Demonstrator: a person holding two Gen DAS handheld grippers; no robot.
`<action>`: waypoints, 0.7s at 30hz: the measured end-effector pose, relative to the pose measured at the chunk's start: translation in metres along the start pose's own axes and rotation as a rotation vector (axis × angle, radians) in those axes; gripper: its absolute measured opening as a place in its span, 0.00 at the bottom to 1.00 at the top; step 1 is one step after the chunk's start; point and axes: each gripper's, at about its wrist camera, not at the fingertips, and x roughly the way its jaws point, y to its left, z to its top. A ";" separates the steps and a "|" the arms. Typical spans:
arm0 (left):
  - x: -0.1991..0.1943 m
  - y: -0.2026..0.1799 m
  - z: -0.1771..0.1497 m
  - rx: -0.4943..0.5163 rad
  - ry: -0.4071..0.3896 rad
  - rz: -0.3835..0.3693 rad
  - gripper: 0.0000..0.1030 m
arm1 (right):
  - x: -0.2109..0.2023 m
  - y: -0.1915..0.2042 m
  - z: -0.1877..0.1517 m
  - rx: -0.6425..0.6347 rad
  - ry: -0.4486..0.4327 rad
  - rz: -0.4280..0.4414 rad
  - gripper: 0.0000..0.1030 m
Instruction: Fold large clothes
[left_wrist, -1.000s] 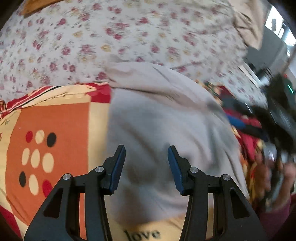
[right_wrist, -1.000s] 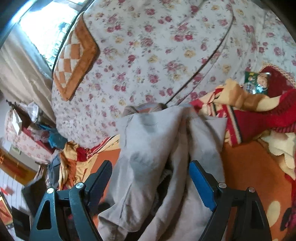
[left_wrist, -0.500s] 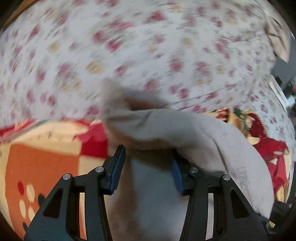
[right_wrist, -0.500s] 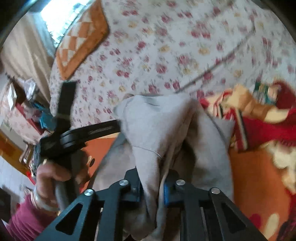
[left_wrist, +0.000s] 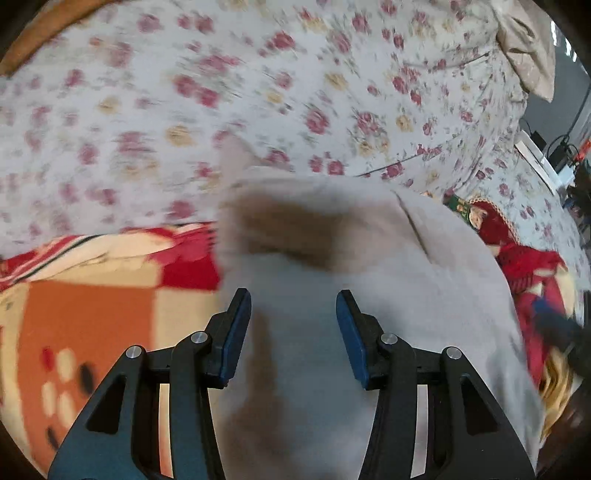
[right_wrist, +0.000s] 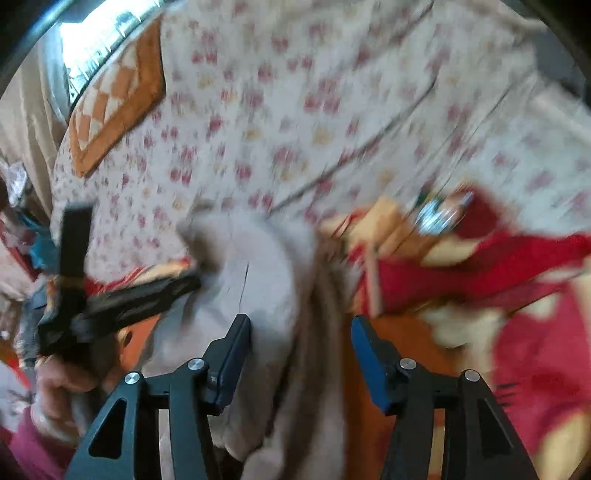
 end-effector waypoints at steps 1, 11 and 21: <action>-0.015 0.002 -0.010 0.014 -0.014 0.009 0.46 | -0.014 -0.001 0.002 0.006 -0.039 0.032 0.53; -0.027 0.000 -0.112 0.077 0.021 0.047 0.56 | -0.005 0.041 -0.046 -0.228 0.162 -0.009 0.49; -0.026 0.009 -0.121 -0.002 0.009 -0.073 0.60 | -0.019 0.045 -0.050 -0.240 0.131 -0.126 0.52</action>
